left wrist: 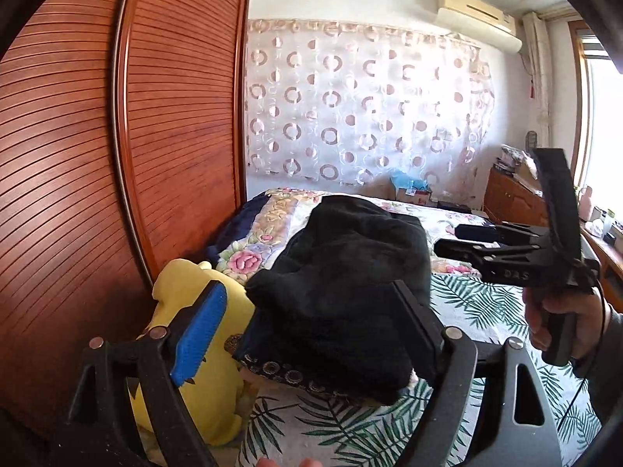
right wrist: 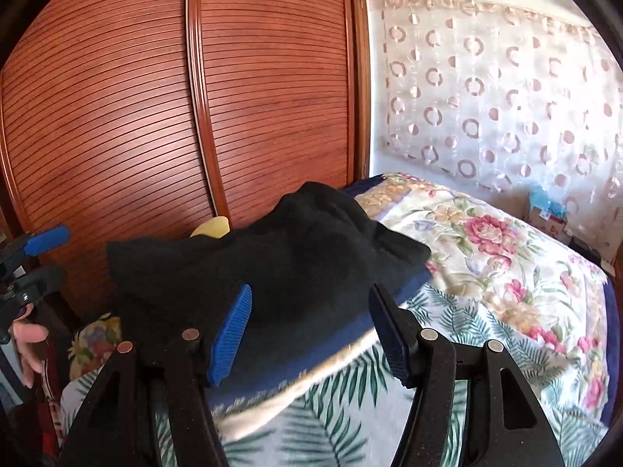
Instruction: Fold small clothes
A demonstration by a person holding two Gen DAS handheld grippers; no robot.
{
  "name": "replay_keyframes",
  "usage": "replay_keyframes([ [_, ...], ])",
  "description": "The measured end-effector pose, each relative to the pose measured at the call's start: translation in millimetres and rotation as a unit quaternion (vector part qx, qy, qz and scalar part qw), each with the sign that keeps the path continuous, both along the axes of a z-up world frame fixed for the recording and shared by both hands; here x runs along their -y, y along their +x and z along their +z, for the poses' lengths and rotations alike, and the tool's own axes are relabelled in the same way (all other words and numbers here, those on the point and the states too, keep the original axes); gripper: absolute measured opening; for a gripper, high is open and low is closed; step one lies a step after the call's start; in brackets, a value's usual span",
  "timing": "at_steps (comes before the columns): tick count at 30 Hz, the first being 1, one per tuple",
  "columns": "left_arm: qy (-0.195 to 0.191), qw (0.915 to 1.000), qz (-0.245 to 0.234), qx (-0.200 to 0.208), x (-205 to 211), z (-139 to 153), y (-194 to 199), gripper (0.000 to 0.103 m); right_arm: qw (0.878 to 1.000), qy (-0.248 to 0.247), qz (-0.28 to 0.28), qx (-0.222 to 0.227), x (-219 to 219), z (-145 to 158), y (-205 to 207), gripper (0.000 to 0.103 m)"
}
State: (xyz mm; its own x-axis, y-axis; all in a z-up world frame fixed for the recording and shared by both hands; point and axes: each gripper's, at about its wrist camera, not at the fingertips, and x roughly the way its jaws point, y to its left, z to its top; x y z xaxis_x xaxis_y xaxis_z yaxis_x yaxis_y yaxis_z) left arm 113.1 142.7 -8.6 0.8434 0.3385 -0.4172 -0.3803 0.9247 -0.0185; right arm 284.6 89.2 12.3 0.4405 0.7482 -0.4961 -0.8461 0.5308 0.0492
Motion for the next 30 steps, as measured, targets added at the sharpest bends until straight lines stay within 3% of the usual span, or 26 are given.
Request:
replay_keyframes([
  [14, 0.008, 0.9973, -0.071, -0.016, 61, -10, -10, 0.084, 0.998, 0.021, -0.063, -0.002, 104, 13, -94, 0.080],
  [20, 0.017, 0.9959, -0.087, -0.017, 87, -8, -14, 0.084, 0.993, 0.030, -0.112, 0.003, 147, 18, -138, 0.080],
  [30, 0.000, 0.9890, -0.146, -0.024, 138, -7, -20, 0.084, 0.981, 0.039, -0.189, 0.017, 209, 29, -209, 0.080],
])
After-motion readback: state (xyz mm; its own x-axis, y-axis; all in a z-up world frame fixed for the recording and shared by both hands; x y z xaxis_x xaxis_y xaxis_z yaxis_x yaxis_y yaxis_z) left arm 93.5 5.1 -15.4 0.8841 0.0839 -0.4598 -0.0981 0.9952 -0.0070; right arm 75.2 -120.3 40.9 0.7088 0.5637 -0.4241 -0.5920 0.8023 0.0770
